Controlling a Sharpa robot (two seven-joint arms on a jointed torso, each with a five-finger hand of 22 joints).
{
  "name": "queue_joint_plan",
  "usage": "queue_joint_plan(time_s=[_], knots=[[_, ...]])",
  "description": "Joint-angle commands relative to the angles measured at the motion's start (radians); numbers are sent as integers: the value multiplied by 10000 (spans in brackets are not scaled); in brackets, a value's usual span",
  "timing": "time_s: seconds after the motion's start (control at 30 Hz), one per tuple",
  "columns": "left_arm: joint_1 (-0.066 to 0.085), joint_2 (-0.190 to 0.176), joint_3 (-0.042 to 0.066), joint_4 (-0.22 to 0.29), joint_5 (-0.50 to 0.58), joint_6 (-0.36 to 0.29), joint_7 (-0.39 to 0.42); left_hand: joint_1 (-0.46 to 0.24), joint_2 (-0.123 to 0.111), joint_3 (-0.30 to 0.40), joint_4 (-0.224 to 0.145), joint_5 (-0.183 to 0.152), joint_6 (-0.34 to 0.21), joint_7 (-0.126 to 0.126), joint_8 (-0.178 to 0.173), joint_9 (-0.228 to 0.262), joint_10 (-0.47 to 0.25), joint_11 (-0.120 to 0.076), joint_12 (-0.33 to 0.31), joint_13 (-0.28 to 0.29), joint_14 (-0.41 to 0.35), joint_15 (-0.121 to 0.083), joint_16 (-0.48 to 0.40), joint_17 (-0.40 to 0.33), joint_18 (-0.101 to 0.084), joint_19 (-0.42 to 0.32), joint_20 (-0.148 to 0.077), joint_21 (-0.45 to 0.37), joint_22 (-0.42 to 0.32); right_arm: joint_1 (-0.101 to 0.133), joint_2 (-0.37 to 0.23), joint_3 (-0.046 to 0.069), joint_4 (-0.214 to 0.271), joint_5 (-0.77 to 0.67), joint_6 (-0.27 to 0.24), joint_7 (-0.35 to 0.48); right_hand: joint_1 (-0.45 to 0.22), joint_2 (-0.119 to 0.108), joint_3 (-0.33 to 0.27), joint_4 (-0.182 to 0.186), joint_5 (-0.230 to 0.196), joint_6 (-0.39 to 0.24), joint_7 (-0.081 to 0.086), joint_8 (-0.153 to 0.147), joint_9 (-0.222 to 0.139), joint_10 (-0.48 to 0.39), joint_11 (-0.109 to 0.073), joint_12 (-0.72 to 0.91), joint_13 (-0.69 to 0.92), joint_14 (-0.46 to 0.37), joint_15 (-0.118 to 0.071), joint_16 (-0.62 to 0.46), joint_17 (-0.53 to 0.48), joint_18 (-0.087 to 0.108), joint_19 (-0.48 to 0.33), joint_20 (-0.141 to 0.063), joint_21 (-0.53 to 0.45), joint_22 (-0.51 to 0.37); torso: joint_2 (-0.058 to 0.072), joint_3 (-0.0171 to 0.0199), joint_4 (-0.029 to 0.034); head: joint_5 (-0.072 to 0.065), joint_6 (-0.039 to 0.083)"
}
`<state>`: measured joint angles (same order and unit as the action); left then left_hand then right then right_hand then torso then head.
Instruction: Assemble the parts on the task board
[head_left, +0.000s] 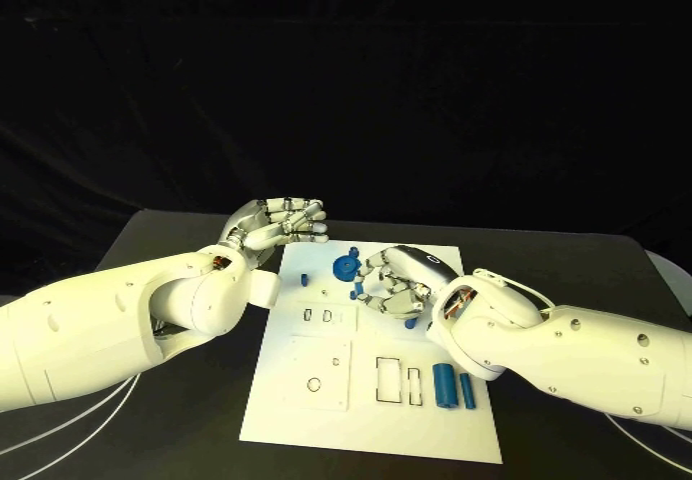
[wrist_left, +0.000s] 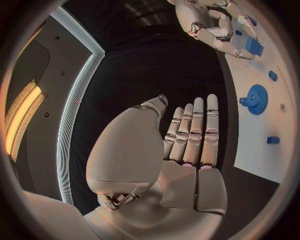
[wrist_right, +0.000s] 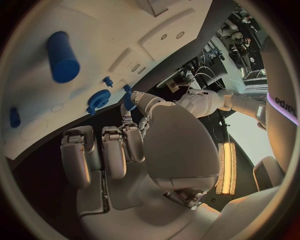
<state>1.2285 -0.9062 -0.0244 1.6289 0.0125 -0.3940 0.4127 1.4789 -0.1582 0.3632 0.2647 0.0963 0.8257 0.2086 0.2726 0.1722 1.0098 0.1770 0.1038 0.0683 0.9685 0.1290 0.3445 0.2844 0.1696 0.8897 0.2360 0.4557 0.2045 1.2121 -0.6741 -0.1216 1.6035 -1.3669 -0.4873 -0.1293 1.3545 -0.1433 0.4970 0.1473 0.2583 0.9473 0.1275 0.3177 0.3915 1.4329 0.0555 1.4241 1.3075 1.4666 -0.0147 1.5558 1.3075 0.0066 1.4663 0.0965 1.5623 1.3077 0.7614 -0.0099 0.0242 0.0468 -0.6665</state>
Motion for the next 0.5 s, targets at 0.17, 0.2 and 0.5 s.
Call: queue_joint_plan(time_s=[0.17, 0.2, 0.5], knots=[[10, 24, 8, 29, -48, 132, 73, -10, -100, 50, 6, -29, 3, 193, -19, -9, 38, -1, -53, -6, -46, 18, 23, 13, 103, -81, -8, 59, 11, -213, 618, -60, -260, -1487, 581, -548, -78, 77, 52, 15, -15, 101, -13, 149, 154, -4, -87, -6, 890, 966, -44, 40, 2295, -30, 949, -52, -17, 2532, 17, -1, -7, 138, -111], [11, 24, 8, 34, -48, 131, 71, -10, -100, 50, 6, -29, 3, 193, -19, -9, 38, -1, -53, -6, -46, 18, 23, 13, 103, -81, -8, 59, 11, -240, 684, -68, -300, -1556, 619, -572, -105, 75, 48, 23, -18, 98, -15, 156, 160, -4, -88, -7, 890, 962, -45, 36, 2280, -25, 936, -53, -32, 2518, 18, 6, -11, 149, -121], [15, 13, 9, 65, -48, 131, 57, -13, -102, 54, 5, -30, 3, 193, -19, -9, 41, -1, -56, -5, -47, 18, 23, 17, 103, -87, -6, 62, 13, -418, 1090, -109, -612, -1974, 783, -827, -204, 47, 24, 48, -32, 97, -24, 186, 182, -12, -94, -19, 881, 959, -50, 30, 2266, -24, 933, -57, -35, 2515, 21, 22, -15, 228, -189]])
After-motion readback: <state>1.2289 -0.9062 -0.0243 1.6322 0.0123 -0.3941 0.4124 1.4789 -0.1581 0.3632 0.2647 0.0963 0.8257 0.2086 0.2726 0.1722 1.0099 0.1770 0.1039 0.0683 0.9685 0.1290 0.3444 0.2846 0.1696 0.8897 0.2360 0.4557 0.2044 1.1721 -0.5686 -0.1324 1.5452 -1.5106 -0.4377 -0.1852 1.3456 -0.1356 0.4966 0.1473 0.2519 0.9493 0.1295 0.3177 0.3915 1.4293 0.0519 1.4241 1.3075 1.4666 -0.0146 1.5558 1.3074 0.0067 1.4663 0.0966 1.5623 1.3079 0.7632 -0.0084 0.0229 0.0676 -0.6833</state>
